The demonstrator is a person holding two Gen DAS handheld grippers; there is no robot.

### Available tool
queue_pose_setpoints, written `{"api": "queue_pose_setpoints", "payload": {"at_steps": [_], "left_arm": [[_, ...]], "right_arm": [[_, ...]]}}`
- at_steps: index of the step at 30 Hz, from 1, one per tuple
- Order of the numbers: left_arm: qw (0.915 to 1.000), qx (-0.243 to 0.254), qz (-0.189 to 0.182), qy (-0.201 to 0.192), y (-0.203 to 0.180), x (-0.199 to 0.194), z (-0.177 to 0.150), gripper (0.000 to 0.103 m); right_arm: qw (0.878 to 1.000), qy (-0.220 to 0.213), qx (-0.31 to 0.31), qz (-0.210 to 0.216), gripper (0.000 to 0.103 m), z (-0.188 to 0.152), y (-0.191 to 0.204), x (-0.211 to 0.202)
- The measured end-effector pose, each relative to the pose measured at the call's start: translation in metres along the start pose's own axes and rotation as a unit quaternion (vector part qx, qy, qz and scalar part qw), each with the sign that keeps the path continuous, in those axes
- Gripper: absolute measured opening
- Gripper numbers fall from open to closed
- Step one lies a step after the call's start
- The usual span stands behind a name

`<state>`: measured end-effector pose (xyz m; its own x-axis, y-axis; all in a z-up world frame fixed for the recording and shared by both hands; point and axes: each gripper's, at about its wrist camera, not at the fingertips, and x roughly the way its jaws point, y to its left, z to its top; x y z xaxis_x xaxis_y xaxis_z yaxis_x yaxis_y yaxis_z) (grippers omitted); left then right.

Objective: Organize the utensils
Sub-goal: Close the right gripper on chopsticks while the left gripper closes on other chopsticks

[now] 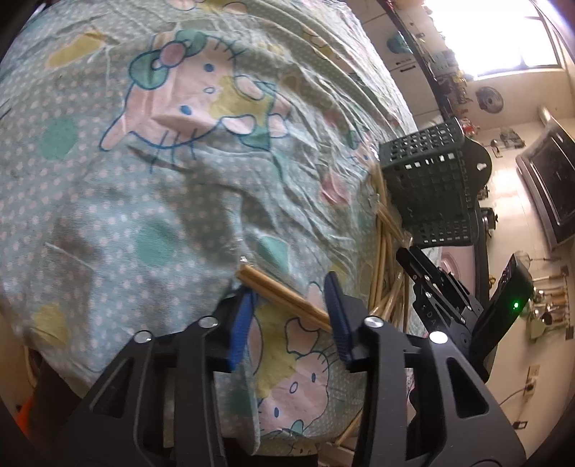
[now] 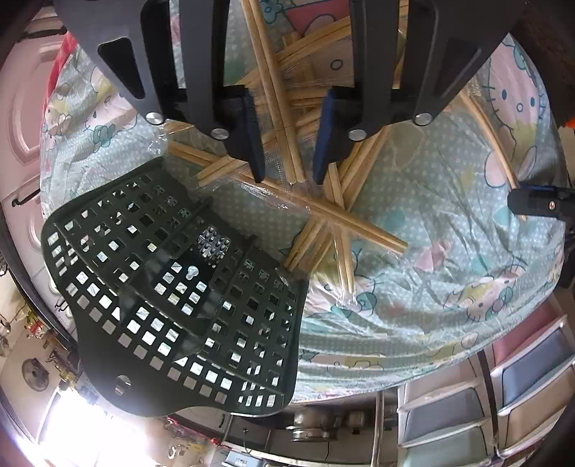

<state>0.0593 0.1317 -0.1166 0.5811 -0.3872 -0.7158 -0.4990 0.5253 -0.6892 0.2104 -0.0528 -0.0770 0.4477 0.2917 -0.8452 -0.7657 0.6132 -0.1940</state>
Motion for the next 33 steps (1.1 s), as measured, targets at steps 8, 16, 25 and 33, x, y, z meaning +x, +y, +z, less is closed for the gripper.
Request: {"api": "queue_pose_setpoints", "payload": {"at_steps": [8,16,25,33], "left_arm": [[0.9999,-0.015,-0.006,0.003,0.009,0.0,0.003,0.019],[0.9999,-0.008,-0.015,-0.004,0.01,-0.003,0.007,0.011],[0.9979,0.028,-0.039,-0.042,-0.017,-0.028,0.015,0.007],[0.9906,0.088,-0.05,-0.092,-0.059,-0.049,0.031,0.005]], "right_arm": [[1.0,-0.006,-0.008,0.007,0.011,0.0,-0.006,-0.005],[0.999,-0.038,0.012,0.008,0.011,-0.002,-0.018,-0.023],[0.995,-0.082,0.05,0.013,0.011,-0.007,-0.041,-0.055],[0.99,-0.12,0.071,0.006,0.01,-0.002,-0.058,-0.086]]}}
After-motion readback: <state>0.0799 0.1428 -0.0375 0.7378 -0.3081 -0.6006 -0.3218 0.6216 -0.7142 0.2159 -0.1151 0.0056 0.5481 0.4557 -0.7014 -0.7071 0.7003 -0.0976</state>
